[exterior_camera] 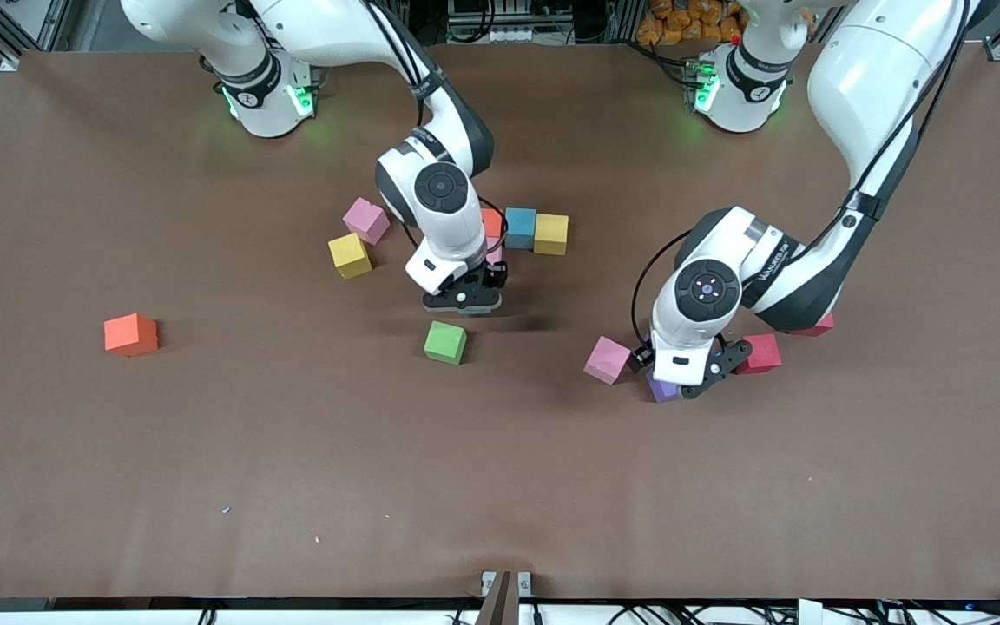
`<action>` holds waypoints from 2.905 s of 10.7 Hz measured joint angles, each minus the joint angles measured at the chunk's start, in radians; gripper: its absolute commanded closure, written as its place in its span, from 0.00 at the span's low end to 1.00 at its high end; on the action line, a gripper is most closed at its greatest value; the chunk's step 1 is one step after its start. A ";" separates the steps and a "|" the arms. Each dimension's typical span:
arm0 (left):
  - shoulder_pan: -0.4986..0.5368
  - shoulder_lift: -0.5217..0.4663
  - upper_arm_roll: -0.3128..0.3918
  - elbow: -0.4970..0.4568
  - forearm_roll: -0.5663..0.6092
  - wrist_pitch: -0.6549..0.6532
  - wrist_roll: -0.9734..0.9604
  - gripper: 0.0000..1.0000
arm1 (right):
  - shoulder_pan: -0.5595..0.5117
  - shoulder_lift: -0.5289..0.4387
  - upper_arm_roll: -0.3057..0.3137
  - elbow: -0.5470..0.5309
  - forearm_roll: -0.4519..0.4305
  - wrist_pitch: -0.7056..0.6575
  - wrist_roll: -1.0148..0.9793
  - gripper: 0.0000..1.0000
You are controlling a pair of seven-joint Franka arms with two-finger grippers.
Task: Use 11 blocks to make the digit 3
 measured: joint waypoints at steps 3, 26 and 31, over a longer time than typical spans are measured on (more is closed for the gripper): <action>0.004 0.004 0.001 0.003 0.000 0.000 -0.001 0.00 | 0.012 0.031 0.019 0.000 0.000 0.037 0.031 1.00; -0.086 0.136 0.043 0.021 0.000 0.232 -0.571 0.00 | 0.030 0.035 0.026 -0.052 -0.007 0.094 0.126 1.00; -0.086 0.161 0.045 0.022 0.000 0.235 -0.571 0.00 | 0.030 0.035 0.027 -0.054 -0.011 0.094 0.126 1.00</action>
